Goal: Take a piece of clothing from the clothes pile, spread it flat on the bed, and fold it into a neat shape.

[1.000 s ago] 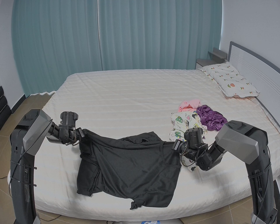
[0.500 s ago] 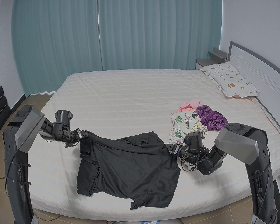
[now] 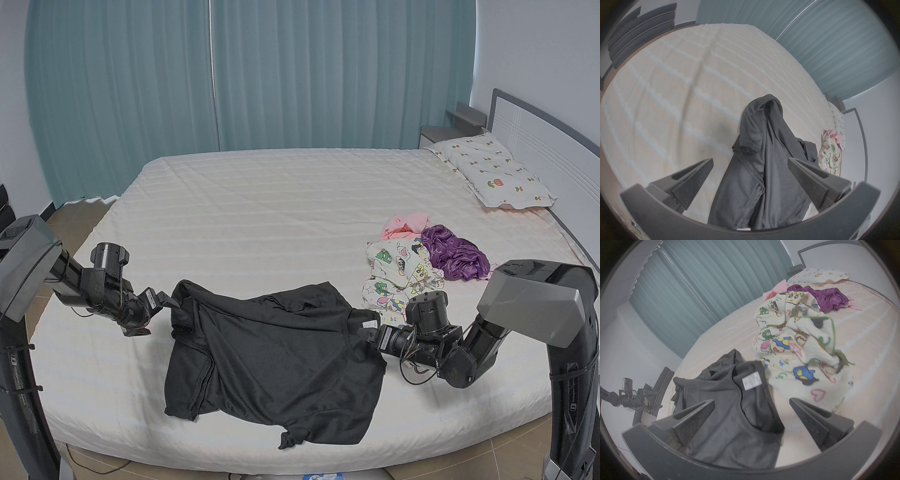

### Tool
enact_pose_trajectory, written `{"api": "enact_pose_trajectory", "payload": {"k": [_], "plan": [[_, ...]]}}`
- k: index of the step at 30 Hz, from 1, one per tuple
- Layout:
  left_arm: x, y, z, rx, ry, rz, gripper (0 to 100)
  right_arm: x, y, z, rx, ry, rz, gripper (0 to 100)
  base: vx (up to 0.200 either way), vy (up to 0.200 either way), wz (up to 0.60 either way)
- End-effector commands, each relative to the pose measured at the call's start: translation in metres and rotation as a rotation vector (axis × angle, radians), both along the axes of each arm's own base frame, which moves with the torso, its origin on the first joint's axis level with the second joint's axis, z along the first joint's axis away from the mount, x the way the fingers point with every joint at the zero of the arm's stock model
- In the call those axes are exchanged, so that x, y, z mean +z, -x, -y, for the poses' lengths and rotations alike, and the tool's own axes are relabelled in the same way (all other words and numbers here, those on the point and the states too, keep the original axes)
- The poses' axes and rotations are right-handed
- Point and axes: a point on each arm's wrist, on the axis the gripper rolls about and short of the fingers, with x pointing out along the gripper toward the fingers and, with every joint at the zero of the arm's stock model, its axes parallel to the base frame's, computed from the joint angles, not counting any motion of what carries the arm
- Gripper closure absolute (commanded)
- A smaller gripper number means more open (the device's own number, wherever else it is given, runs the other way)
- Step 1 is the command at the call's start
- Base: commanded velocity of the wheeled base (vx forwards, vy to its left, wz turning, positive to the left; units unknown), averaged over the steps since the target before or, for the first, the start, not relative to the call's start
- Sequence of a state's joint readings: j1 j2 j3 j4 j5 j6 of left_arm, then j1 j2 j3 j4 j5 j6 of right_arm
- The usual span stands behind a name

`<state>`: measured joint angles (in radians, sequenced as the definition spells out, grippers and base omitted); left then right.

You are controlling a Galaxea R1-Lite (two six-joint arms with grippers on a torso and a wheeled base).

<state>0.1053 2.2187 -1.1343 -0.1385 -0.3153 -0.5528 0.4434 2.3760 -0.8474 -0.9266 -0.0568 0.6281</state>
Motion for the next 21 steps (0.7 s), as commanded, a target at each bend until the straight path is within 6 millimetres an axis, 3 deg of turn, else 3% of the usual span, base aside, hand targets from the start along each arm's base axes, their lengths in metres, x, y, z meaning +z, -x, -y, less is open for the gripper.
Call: {"api": "enact_pose_trajectory", "payload": {"k": [1, 6, 8, 21], "plan": [[0.012, 0.06, 0.008, -0.018, 0.036, 0.033, 0, 0.015, 0.037, -0.002, 0.034, -0.032, -0.054, 0, 0.0, 0.0, 0.0], [0.012, 0.09, 0.017, 0.001, 0.09, 0.045, 0, 0.014, 0.042, -0.008, 0.034, -0.049, -0.072, 0, 0.0, 0.0, 0.0], [0.011, 0.096, 0.017, 0.032, 0.127, 0.037, 0, 0.015, 0.042, -0.007, 0.033, -0.05, -0.069, 0, -0.2, 0.0, 0.0], [0.007, 0.096, 0.02, 0.032, 0.141, 0.024, 0, 0.014, 0.045, -0.006, 0.027, -0.044, -0.076, 0, -0.015, 0.0, 0.0]]}}
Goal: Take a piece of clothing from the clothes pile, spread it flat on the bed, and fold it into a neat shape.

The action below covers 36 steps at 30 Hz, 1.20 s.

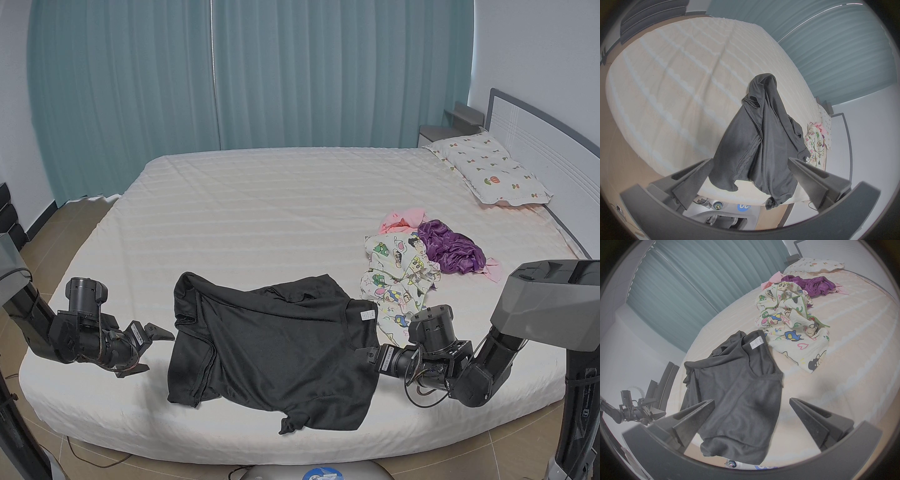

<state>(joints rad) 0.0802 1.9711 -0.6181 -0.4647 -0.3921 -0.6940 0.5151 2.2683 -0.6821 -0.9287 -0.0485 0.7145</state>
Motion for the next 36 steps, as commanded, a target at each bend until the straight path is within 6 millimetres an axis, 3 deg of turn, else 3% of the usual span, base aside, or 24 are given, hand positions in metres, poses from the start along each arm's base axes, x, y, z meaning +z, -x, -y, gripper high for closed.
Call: {"api": "enact_pose_trajectory", "payload": {"k": [1, 12, 22, 31, 32, 36], "plan": [[-0.001, -0.001, 0.001, -0.001, 0.002, -0.002, 0, 0.001, 0.0, 0.0, -0.001, -0.001, 0.004, 0, 0.0, 0.0, 0.0], [-0.01, -0.02, -0.001, 0.056, 0.028, -0.024, 0, 0.0, 0.0, 0.0, -0.004, -0.003, 0.001, 0, 0.0, 0.164, 0.0], [-0.021, -0.022, -0.002, 0.105, -0.045, -0.022, 0, 0.0, 0.0, 0.001, -0.01, -0.007, -0.001, 0, 0.0, 0.18, 0.0], [-0.036, -0.003, 0.058, -0.014, -0.155, -0.058, 0, -0.001, 0.0, 0.001, -0.01, -0.004, -0.006, 0, 0.0, 0.0, 0.0], [-0.042, 0.001, 0.073, -0.048, -0.189, -0.073, 0, -0.002, 0.0, 0.001, -0.01, -0.003, -0.007, 0, 0.0, 0.0, 0.0], [-0.059, 0.004, 0.098, -0.073, -0.285, -0.074, 0, -0.002, 0.0, 0.001, -0.01, -0.002, -0.009, 0, 0.0, 0.0, 0.0]]}}
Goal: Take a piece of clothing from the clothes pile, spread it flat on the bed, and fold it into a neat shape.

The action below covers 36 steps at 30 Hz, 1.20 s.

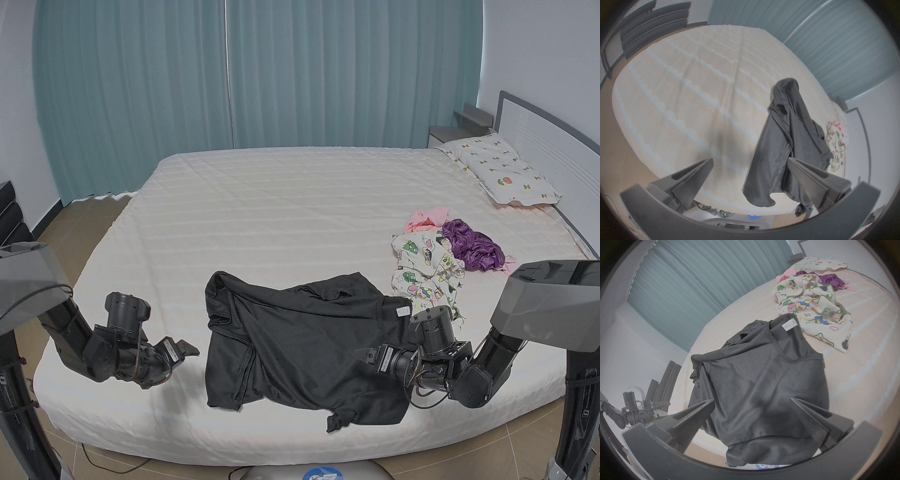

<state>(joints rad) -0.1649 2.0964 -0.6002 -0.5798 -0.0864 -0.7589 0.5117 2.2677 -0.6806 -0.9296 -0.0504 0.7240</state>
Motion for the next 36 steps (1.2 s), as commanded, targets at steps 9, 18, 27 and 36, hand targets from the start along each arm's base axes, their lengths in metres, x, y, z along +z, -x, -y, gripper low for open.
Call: {"api": "enact_pose_trajectory", "payload": {"k": [9, 18, 27, 36], "plan": [[-0.051, 0.016, 0.074, -0.121, -0.209, 0.0, 0, -0.003, 0.0, -0.001, 0.003, 0.005, -0.007, 0, 0.0, 0.0, 0.0], [-0.061, 0.017, 0.08, -0.127, -0.254, -0.008, 100, -0.005, 0.001, 0.0, 0.001, 0.009, -0.013, 0, 0.0, 0.0, 0.0], [-0.059, 0.014, 0.063, -0.041, -0.291, -0.011, 100, -0.012, 0.009, 0.005, 0.006, 0.042, -0.058, 0, 0.0, 0.0, 0.0], [-0.051, 0.028, 0.018, 0.076, -0.296, -0.073, 100, -0.019, 0.018, 0.024, -0.021, 0.103, -0.151, 0, 0.0, 0.0, 0.0]]}}
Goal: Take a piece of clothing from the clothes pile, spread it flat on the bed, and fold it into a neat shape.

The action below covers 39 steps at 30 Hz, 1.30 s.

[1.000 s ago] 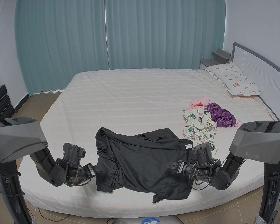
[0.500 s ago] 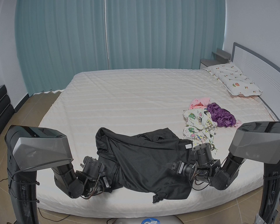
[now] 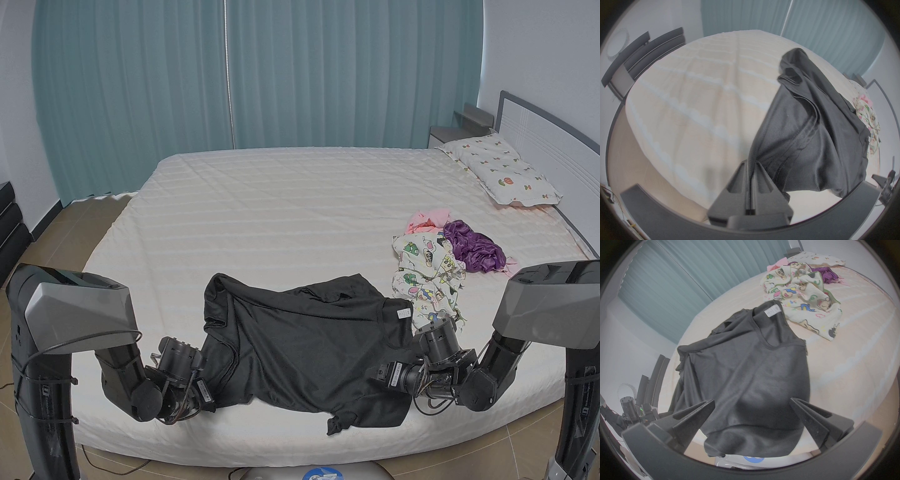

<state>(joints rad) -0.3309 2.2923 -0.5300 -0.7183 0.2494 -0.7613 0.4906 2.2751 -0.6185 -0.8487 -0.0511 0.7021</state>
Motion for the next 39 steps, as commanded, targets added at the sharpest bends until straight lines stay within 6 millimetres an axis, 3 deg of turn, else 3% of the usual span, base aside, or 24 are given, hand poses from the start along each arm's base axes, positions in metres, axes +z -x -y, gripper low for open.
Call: {"api": "enact_pose_trajectory", "payload": {"k": [1, 7, 14, 28, 29, 34, 39], "plan": [[0.01, 0.006, -0.029, 0.084, 0.004, -0.006, 100, -0.002, 0.004, 0.011, -0.019, 0.029, -0.041, 0, 0.0, 0.0, 0.0], [0.012, 0.002, -0.044, 0.133, 0.02, -0.002, 100, -0.004, 0.005, 0.017, -0.019, 0.056, -0.074, 0, 0.0, 0.0, 0.0], [0.015, -0.004, -0.078, 0.204, 0.008, -0.002, 100, -0.008, 0.005, 0.018, -0.007, 0.084, -0.098, 0, 0.0, 0.0, 0.0], [0.011, 0.0, -0.081, 0.168, 0.05, -0.095, 100, -0.03, -0.017, 0.008, 0.019, 0.103, -0.087, 0, 0.0, 0.0, 0.0], [0.011, 0.0, -0.08, 0.162, 0.058, -0.096, 100, -0.031, -0.018, 0.007, 0.018, 0.106, -0.086, 100, 0.0, 0.0, 0.0], [0.012, 0.0, -0.08, 0.156, 0.069, -0.095, 100, -0.035, -0.02, 0.009, 0.0, 0.15, -0.066, 100, 0.0, 0.0, 0.0], [0.014, 0.006, -0.079, 0.146, 0.062, -0.129, 100, -0.009, -0.018, 0.028, -0.023, 0.161, -0.036, 100, 0.0, 0.0, 0.0]]}}
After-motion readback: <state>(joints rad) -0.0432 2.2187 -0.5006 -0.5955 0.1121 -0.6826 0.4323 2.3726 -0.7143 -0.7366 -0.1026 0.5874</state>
